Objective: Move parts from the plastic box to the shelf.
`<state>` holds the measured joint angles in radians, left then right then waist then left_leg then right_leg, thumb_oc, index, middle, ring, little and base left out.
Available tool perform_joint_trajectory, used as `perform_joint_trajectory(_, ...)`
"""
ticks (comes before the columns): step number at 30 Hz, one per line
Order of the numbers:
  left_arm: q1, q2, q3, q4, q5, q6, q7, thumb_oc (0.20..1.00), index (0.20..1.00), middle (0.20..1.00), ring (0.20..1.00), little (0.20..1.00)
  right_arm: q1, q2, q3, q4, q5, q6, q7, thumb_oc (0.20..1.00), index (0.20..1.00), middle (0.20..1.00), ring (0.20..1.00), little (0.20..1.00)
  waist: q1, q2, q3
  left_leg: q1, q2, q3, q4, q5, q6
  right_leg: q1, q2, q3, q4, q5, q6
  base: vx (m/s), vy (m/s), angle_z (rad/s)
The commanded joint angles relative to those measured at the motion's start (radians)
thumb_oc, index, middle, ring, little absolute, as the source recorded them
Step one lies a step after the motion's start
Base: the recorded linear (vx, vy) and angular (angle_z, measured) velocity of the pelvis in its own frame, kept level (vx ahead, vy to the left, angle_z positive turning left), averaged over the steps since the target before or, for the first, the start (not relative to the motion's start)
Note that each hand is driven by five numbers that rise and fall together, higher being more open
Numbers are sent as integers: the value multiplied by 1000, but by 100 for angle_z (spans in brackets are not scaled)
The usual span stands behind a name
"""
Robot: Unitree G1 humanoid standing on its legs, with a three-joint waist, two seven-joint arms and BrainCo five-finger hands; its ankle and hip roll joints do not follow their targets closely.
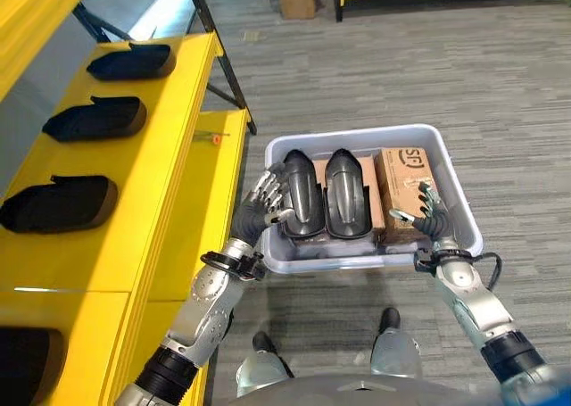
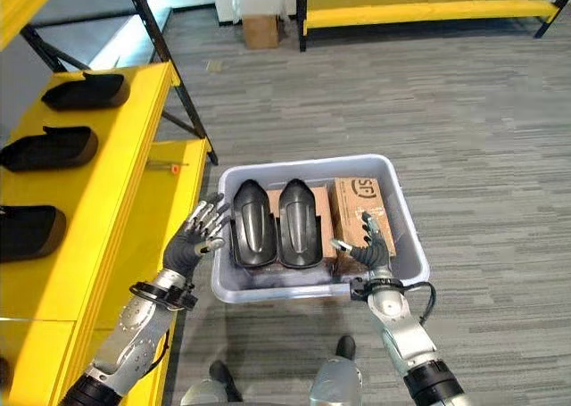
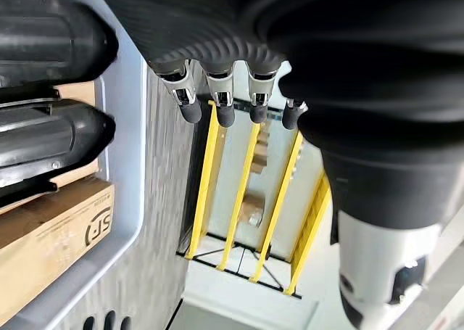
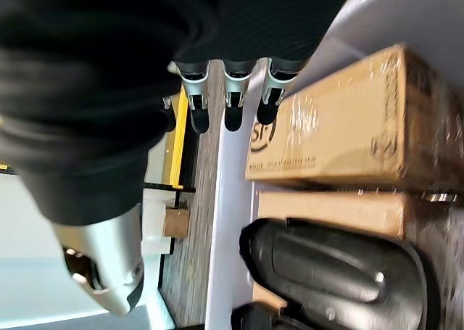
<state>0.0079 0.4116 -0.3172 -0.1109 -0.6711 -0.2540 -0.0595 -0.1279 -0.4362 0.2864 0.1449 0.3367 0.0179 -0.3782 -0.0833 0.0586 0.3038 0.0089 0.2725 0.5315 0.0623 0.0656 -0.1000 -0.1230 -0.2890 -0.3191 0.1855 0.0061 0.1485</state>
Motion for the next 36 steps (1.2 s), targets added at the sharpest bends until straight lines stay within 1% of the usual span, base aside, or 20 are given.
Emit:
perform_joint_trajectory(1,-28,14,61,-113,-77,-82,18,1000,1000,1000,1000,1000,-36,20,-22,-71,23,-20,12,1000,1000,1000,1000,1000,-1,-15,27,-48,10,-70,48,-16,-17,24,90,-26,94,-167,-91,-59,19,11)
perform_joint_trajectory(2,-33,14,72,-115,-81,-87,29,1000,1000,1000,1000,1000,-45,22,-18,-84,24,-4,6,1000,1000,1000,1000,1000,1,-13,37,-55,9,-73,49,-14,-18,13,88,-25,103,-168,-90,-77,23,7)
perform_joint_trajectory(4,-34,15,94,-124,-74,-94,43,1000,1000,1000,1000,1000,-61,28,-10,-98,14,14,-36,1000,1000,1000,1000,1000,8,-10,56,-68,4,-80,52,-18,-16,-9,82,-22,117,-168,-86,-68,11,6)
perform_joint_trajectory(6,-37,20,110,-138,-54,-101,50,1000,1000,1000,1000,1000,-78,30,-9,-102,-66,21,-138,1000,1000,1000,1000,1000,15,-7,76,-85,-1,-85,56,-26,-13,-34,74,-20,129,-167,-80,-77,8,6)
perform_joint_trajectory(7,-39,23,115,-144,-56,-97,48,1000,1000,1000,1000,1000,-86,30,-13,-100,-81,23,-160,1000,1000,1000,1000,1000,16,-4,82,-92,-4,-87,57,-29,-12,-44,72,-19,134,-167,-77,-51,30,4)
perform_joint_trajectory(8,-42,26,120,-150,-75,-84,38,1000,1000,1000,1000,1000,-95,31,-18,-96,-102,39,-178,1000,1000,1000,1000,1000,17,0,89,-100,-8,-89,58,-33,-12,-55,69,-16,141,-168,-74,-42,73,5)
perform_joint_trajectory(9,-48,25,118,-147,-92,-64,40,1000,1000,1000,1000,1000,-113,36,-13,-88,-109,60,-207,1000,1000,1000,1000,1000,17,8,105,-113,-14,-91,62,-37,-9,-75,65,-8,157,-170,-72,-32,76,7)
perform_joint_trajectory(10,-52,25,115,-144,-91,-63,46,1000,1000,1000,1000,1000,-119,39,-10,-86,-113,67,-218,1000,1000,1000,1000,1000,16,9,110,-116,-16,-91,63,-39,-7,-81,64,-5,162,-170,-72,-54,106,11)
perform_joint_trajectory(11,-70,22,97,-138,-84,-56,50,1000,1000,1000,1000,1000,-140,53,-5,-63,-123,79,-273,1000,1000,1000,1000,1000,16,17,133,-137,-22,-95,67,-45,-3,-109,56,3,181,-174,-69,-61,86,12)
perform_joint_trajectory(15,-84,22,71,-144,-58,-57,55,1000,1000,1000,1000,1000,-169,64,-17,-18,-134,75,-332,1000,1000,1000,1000,1000,20,30,173,-184,-37,-99,84,-64,5,-166,39,13,217,-173,-61,-50,56,6)
perform_joint_trajectory(16,-84,22,71,-144,-58,-57,56,1000,1000,1000,1000,1000,-169,64,-18,-17,-134,75,-332,1000,1000,1000,1000,1000,20,30,173,-185,-37,-99,84,-64,5,-167,39,14,218,-173,-61,-31,27,3)
perform_joint_trajectory(18,-100,33,56,-143,-13,-70,63,1000,1000,1000,1000,1000,-188,62,-17,-8,-144,79,-351,1000,1000,1000,1000,1000,21,36,195,-208,-41,-102,97,-69,6,-194,34,19,237,-176,-61,-40,25,2)
perform_joint_trajectory(21,-112,41,43,-154,-8,-68,76,1000,1000,1000,1000,1000,-203,56,-23,-1,-125,84,-385,1000,1000,1000,1000,1000,23,41,215,-232,-45,-103,114,-76,10,-223,27,23,262,-182,-61,-28,12,8)
perform_joint_trajectory(24,-118,45,31,-159,-5,-64,78,1000,1000,1000,1000,1000,-214,56,-29,16,-126,61,-376,1000,1000,1000,1000,1000,28,45,216,-264,-50,-105,129,-82,14,-259,23,25,285,-188,-61,-14,-6,5)
perform_joint_trajectory(26,-123,46,23,-163,-4,-57,80,1000,1000,1000,1000,1000,-221,57,-27,12,-147,64,-372,1000,1000,1000,1000,1000,32,46,216,-285,-53,-107,144,-88,15,-281,20,25,304,-194,-63,-10,-10,5)
perform_joint_trajectory(29,-144,49,6,-163,-5,-42,91,1000,1000,1000,1000,1000,-269,58,-12,32,-157,87,-395,1000,1000,1000,1000,1000,45,47,216,-331,-57,-116,175,-100,22,-326,13,26,349,-210,-70,-23,-35,5)
perform_joint_trajectory(32,-163,52,0,-162,12,-30,79,1000,1000,1000,1000,1000,-320,50,-9,65,-201,111,-379,1000,1000,1000,1000,1000,58,49,216,-368,-57,-122,198,-108,25,-361,5,19,382,-221,-74,-23,-36,4)
perform_joint_trajectory(34,-178,58,-10,-160,38,-24,81,1000,1000,1000,1000,1000,-360,41,-1,80,-237,139,-375,1000,1000,1000,1000,1000,67,55,216,-394,-61,-129,211,-111,26,-384,4,19,402,-227,-78,-9,-3,7)
perform_joint_trajectory(36,-190,61,-19,-158,33,-10,63,1000,1000,1000,1000,1000,-398,29,6,105,-246,153,-388,1000,1000,1000,1000,1000,75,61,216,-414,-65,-133,220,-114,28,-403,1,20,422,-234,-83,-4,4,9)
